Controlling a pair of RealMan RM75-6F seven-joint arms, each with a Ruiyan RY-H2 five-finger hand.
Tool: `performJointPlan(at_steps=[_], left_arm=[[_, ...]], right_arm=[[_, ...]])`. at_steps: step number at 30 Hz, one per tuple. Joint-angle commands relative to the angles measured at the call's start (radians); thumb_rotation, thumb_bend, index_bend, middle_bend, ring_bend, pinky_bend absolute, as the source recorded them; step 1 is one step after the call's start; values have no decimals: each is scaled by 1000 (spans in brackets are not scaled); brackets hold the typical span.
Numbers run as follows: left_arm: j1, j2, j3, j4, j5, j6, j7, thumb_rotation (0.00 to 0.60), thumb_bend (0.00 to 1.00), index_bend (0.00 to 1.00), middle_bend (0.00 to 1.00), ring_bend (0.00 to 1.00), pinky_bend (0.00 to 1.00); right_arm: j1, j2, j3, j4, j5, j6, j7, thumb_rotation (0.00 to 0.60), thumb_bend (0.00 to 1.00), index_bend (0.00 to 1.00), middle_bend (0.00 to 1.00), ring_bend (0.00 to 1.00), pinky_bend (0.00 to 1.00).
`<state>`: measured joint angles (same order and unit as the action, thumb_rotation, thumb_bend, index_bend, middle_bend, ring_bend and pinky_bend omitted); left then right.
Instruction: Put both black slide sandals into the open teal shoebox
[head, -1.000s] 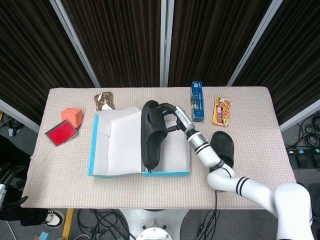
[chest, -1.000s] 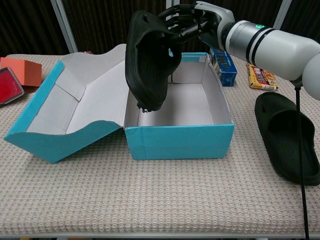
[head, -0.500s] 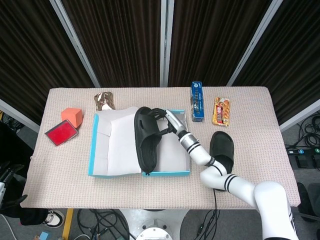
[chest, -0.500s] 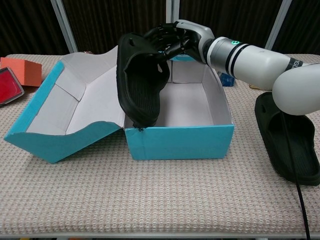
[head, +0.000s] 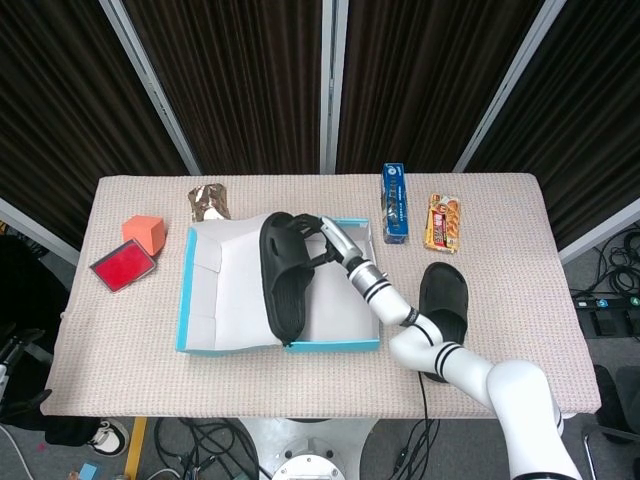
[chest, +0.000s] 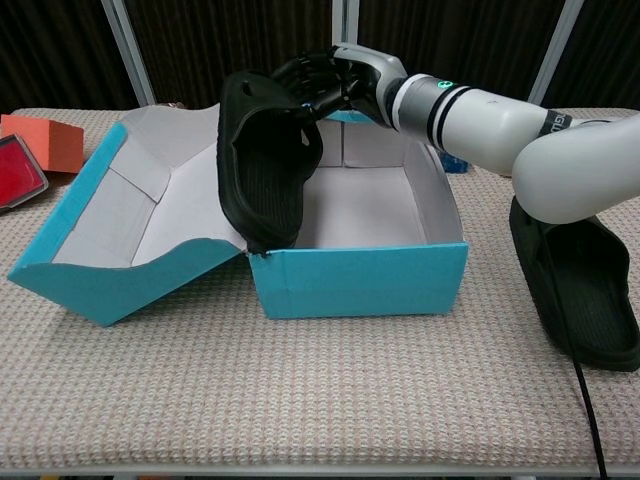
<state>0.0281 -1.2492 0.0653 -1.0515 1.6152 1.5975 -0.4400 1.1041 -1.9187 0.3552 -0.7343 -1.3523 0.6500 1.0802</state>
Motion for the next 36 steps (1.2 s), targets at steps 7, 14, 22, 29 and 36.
performJointPlan(at_steps=[7, 14, 22, 29, 36], left_arm=[[-4, -3, 0, 6, -1, -10, -3, 600, 0, 169, 186, 51, 98], [-6, -7, 1, 11, 1, -11, -5, 600, 0, 169, 186, 51, 98], [-6, -11, 4, 14, 2, -13, -2, 600, 0, 169, 186, 51, 98], [-8, -9, 4, 13, 2, -17, 0, 600, 0, 169, 186, 51, 98], [-10, -10, 4, 14, 0, -22, -2, 600, 0, 169, 186, 51, 98]], right_arm=[[13, -39, -33, 74, -22, -5, 30, 600, 118, 577, 513, 248, 304], [-8, -59, -82, 117, -55, 26, 19, 600, 126, 578, 513, 248, 304], [-10, -79, -118, 176, -78, 39, -10, 600, 142, 578, 513, 248, 305], [-4, -104, -146, 231, -94, 31, -36, 600, 148, 578, 513, 248, 305], [4, -122, -158, 268, -99, 30, -52, 600, 168, 577, 510, 248, 308]])
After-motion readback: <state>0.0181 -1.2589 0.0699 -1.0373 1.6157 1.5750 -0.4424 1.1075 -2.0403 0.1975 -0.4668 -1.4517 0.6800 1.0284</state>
